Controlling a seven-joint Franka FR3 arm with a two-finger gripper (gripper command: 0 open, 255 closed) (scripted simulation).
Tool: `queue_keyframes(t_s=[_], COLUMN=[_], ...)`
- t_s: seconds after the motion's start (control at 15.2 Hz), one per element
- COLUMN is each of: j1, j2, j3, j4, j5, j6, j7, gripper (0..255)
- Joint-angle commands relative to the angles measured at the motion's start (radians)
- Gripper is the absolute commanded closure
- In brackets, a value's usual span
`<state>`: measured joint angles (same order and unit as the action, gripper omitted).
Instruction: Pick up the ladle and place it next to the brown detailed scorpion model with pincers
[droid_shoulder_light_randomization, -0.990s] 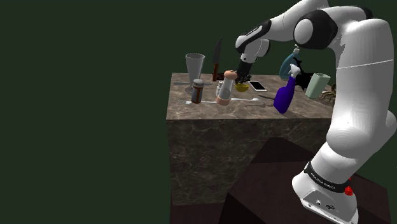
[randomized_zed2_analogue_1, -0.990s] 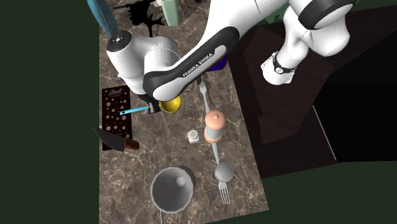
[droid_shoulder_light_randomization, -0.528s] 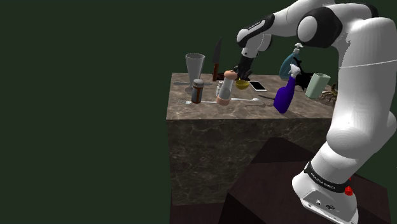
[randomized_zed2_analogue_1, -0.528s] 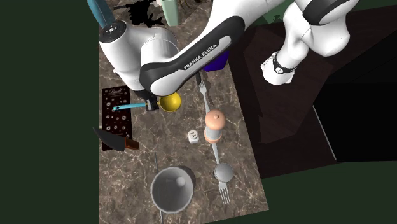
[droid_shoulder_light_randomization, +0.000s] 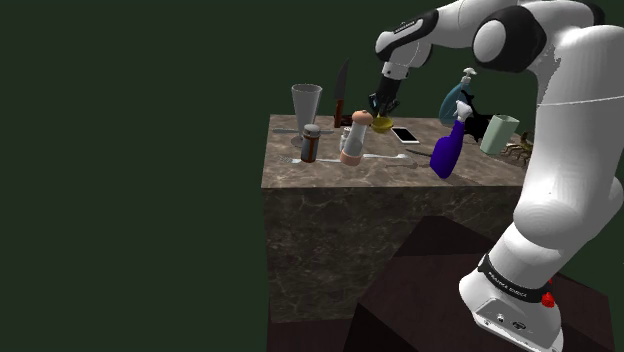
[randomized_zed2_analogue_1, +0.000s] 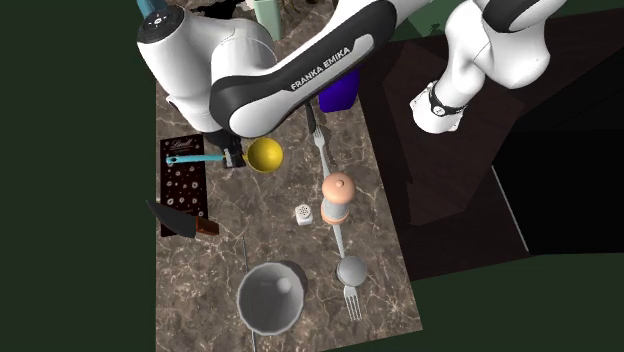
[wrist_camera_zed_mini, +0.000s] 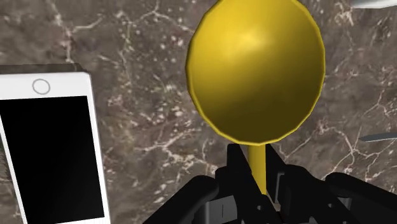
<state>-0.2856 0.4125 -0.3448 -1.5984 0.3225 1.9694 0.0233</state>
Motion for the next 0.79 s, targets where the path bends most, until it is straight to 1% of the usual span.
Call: queue_keyframes(t_s=[0.0, 0.73], j1=[0.0, -0.005], j2=[-0.01, -0.036], j3=[-0.003, -0.01], j4=[0.014, 0.125], j5=[-0.006, -0.025], j6=[-0.024, -0.156], j7=[0.005, 0.035], gripper=[255, 255])
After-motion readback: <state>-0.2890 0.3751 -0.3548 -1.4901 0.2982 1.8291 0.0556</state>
